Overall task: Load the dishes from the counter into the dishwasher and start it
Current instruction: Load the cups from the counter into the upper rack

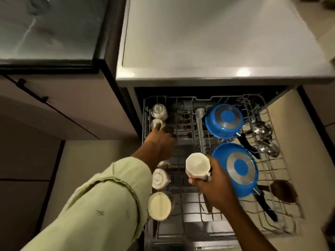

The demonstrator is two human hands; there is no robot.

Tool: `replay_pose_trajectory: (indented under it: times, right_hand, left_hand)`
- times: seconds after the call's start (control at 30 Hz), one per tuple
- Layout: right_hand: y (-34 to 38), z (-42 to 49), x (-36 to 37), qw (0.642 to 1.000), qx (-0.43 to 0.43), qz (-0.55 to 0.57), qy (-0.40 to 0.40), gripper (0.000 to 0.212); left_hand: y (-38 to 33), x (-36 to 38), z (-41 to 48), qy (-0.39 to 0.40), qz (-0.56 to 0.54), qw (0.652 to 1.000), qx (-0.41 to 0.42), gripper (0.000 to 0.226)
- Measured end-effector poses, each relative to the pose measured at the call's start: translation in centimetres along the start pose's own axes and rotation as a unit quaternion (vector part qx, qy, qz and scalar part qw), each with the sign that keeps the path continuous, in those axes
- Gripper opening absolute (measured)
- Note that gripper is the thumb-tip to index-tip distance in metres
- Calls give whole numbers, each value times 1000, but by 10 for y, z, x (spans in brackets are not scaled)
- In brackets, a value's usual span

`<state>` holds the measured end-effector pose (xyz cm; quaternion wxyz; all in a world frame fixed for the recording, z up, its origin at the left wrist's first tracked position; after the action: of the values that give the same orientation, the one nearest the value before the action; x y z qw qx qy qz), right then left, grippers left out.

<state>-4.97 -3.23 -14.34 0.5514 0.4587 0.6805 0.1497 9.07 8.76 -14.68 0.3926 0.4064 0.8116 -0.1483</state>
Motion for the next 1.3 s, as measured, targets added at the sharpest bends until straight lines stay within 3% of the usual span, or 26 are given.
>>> replay_pose_trajectory:
  times: [0.03, 0.07, 0.1, 0.13, 0.17, 0.2, 0.3, 0.4, 0.53, 0.8, 0.97, 1.1, 1.3]
  right_hand:
    - [-3, 11, 2, 1000, 1, 0, -6, 64]
    - [-10, 23, 6, 1000, 4, -3, -10, 64]
    - [-14, 34, 8, 1000, 6, -4, -16, 63]
    - [-19, 46, 10, 1000, 3, -9, -22, 61]
    - [-22, 56, 11, 999, 1, -16, -31, 60]
    - [-24, 66, 10, 999, 0, -24, -42, 59]
    - [-32, 93, 14, 997, 2, -32, -68, 63]
    - [-30, 114, 15, 995, -17, -32, -90, 65]
    - [-19, 148, 12, 992, -30, -81, -94, 66]
    - [2, 206, 16, 969, -81, -220, -75, 76]
    - [22, 230, 26, 949, -116, -283, -72, 64]
    - [34, 250, 38, 918, -97, -383, -42, 64]
    - [48, 264, 42, 916, -37, -396, -49, 55]
  left_hand:
    - [3, 7, 11, 20, -18, 1000, -5, 53]
    - [9, 19, 23, 90, -92, 991, -33, 55]
    - [13, 29, 35, 151, -38, 986, -54, 58]
    - [21, 32, 48, 131, -1, 989, -71, 60]
    - [30, 37, 63, 125, 199, 970, -57, 62]
    - [36, 37, 70, 99, -27, 989, -109, 67]
    - [33, 34, 98, 55, 4, 998, -38, 84]
    - [33, 39, 118, 43, -18, 998, -35, 86]
    - [27, 44, 132, 58, -69, 995, -41, 74]
    - [20, 51, 146, 95, -19, 994, -44, 71]
    - [16, 49, 145, 102, 5, 994, -45, 61]
    - [16, 50, 142, 105, -18, 993, -43, 60]
    - [17, 55, 150, 144, -19, 989, -40, 60]
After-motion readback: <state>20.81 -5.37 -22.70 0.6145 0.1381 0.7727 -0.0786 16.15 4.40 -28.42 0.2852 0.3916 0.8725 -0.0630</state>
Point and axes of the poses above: each hand's wrist, its own z-axis towards the middle knuckle, its own x-axis out of the palm, y = z × x, the point moved 8 cm from there along z, towards the middle knuckle, and after that the axes turned 11 degrees about -z, right-handed, at the moved point
